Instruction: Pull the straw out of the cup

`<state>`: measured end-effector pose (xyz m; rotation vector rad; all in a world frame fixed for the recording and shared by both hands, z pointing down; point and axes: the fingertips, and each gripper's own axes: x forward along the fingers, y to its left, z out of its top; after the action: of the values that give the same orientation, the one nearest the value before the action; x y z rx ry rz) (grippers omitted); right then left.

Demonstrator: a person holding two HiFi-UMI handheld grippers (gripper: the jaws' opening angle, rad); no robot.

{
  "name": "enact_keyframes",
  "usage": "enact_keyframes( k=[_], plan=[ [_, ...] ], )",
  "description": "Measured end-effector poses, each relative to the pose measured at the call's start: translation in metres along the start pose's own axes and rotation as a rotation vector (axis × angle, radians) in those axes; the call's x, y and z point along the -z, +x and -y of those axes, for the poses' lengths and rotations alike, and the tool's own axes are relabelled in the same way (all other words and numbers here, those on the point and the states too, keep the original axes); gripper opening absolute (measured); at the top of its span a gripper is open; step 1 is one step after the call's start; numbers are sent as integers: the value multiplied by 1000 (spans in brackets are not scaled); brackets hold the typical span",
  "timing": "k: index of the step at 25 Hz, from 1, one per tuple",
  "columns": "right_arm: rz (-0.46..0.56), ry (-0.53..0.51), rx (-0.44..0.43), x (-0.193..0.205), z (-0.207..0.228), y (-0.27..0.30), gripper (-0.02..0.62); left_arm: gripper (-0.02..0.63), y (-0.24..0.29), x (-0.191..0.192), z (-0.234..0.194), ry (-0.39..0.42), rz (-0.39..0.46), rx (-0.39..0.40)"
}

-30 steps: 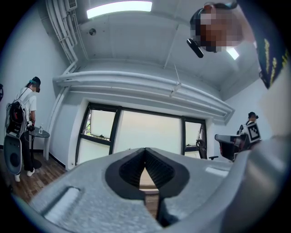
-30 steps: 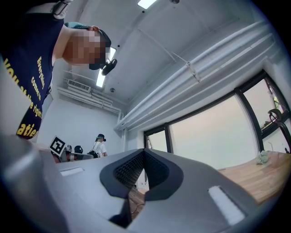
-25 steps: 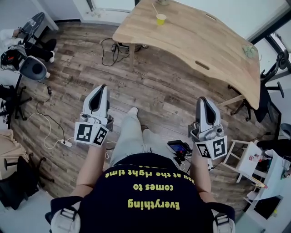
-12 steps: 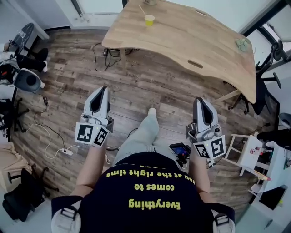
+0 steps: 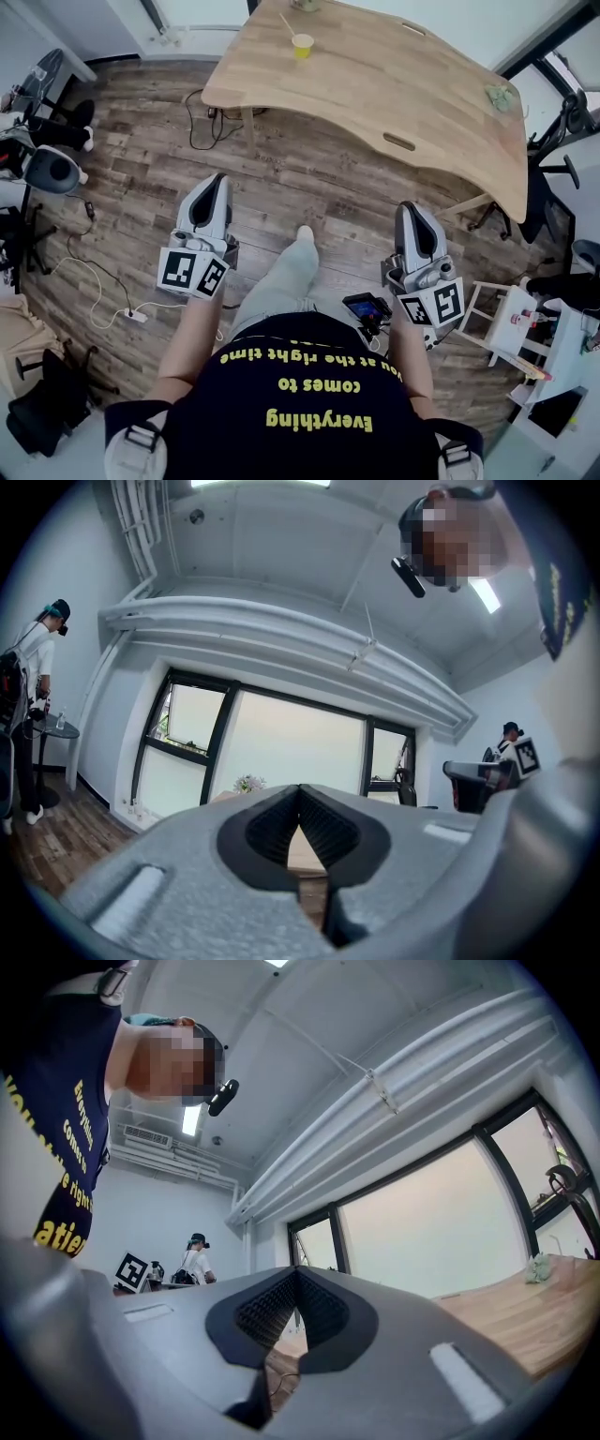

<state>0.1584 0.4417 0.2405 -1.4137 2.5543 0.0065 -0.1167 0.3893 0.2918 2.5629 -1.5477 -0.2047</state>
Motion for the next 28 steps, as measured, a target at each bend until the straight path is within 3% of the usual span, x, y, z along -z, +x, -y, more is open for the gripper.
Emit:
enact_keyframes(
  k=[28],
  plan=[
    [-58, 25, -88, 22, 84, 95, 6, 0, 125, 21, -30, -45, -23, -36]
  ],
)
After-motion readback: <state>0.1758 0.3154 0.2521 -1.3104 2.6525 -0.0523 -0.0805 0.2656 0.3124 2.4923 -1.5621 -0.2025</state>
